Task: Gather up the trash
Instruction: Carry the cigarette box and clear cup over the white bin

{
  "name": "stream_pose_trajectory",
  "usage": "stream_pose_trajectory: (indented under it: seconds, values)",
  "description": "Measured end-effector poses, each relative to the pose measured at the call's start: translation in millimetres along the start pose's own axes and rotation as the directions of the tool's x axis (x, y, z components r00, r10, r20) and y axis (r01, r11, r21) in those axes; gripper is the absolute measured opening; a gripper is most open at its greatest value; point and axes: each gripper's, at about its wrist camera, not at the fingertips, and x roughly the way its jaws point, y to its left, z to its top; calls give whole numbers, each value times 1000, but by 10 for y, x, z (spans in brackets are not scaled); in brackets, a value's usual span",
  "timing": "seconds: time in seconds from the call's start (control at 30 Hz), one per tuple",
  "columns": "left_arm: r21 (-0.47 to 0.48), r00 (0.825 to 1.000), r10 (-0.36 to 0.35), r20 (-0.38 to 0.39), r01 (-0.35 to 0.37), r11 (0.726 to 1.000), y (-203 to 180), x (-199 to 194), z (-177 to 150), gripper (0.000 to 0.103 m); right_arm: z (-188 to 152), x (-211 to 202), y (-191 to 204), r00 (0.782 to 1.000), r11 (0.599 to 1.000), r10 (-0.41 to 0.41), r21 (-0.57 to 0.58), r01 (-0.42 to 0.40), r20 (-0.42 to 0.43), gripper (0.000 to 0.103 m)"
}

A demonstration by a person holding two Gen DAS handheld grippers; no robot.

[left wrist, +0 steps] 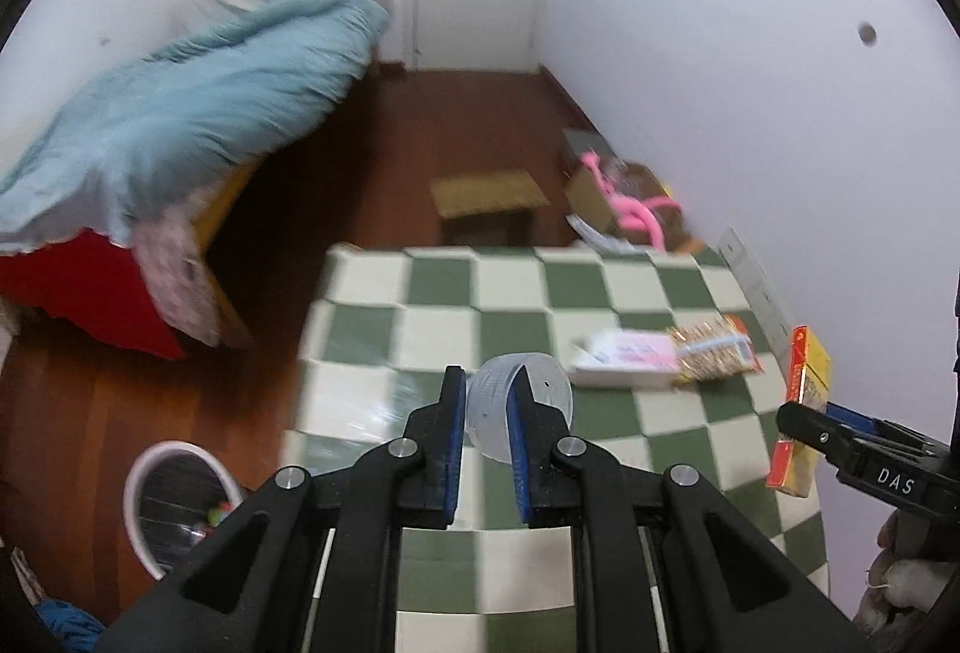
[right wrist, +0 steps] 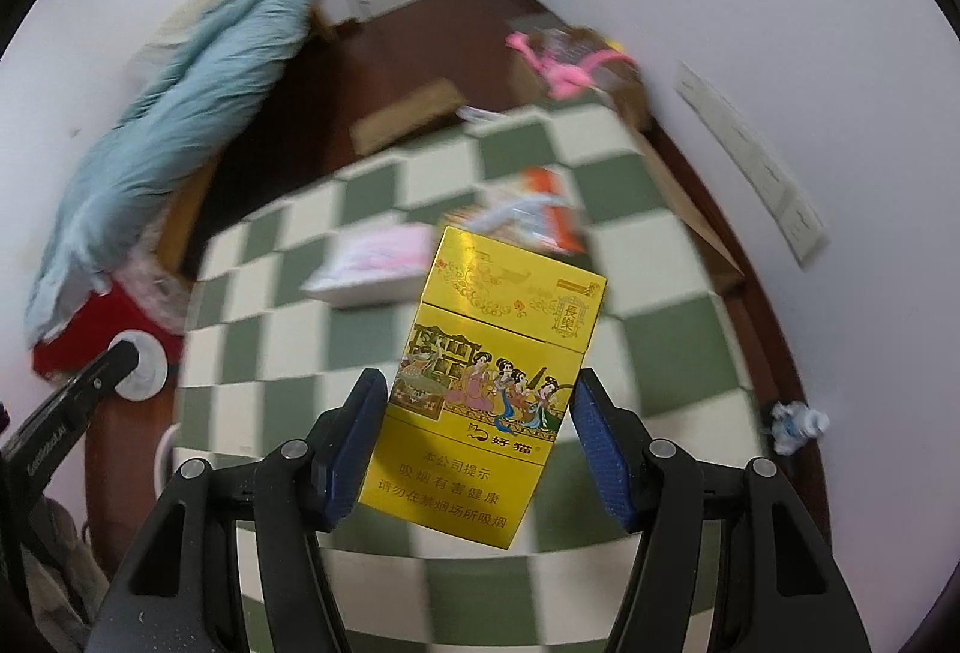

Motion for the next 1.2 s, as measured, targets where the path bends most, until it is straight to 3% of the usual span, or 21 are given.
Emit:
stream_pose_trajectory:
  seconds: [0.3,0.43,0.53,0.73,0.97,1.0,1.03,1.07,1.13,1.2]
  values:
    - [-106,988,146,56,-140,984,1350,-582,-10,11,13,-63,1567,980,964,199,-176,-198,-12,65]
    - [-189,981,195,20,-188,964,2029,-641,-226,11,-178,132,2438,957,923,278,-251,-291,-86,65]
    - [-280,977,205,-51,-211,936,2629,-525,-530,11,-430,363,3065,937,889,310,-300,-345,-161,65]
    - [-447,968,118,-221,-208,870,3612,6,-1169,11,-1091,1079,4117,891,839,304,-347,-418,-338,64]
    - [-575,935,-30,-353,-192,795,4220,633,-1679,12,-1746,2079,4782,834,840,215,-340,-423,-508,64]
    - [-582,925,-36,-378,-207,787,4269,699,-1725,15,-1818,2218,4846,827,843,200,-338,-419,-526,64]
    - [-588,921,-39,-389,-215,780,4323,745,-1748,27,-1856,2324,4890,822,846,189,-337,-414,-537,64]
    - [-596,920,-40,-390,-218,773,4364,756,-1772,52,-1896,2441,4929,816,847,180,-335,-413,-549,64]
    - [-616,924,-31,-381,-229,754,4434,714,-1819,92,-1976,2642,5022,806,850,160,-335,-406,-570,65]
    - [-618,926,-1,-377,-251,745,4479,627,-1875,95,-2030,2817,5106,788,852,154,-324,-412,-596,65]
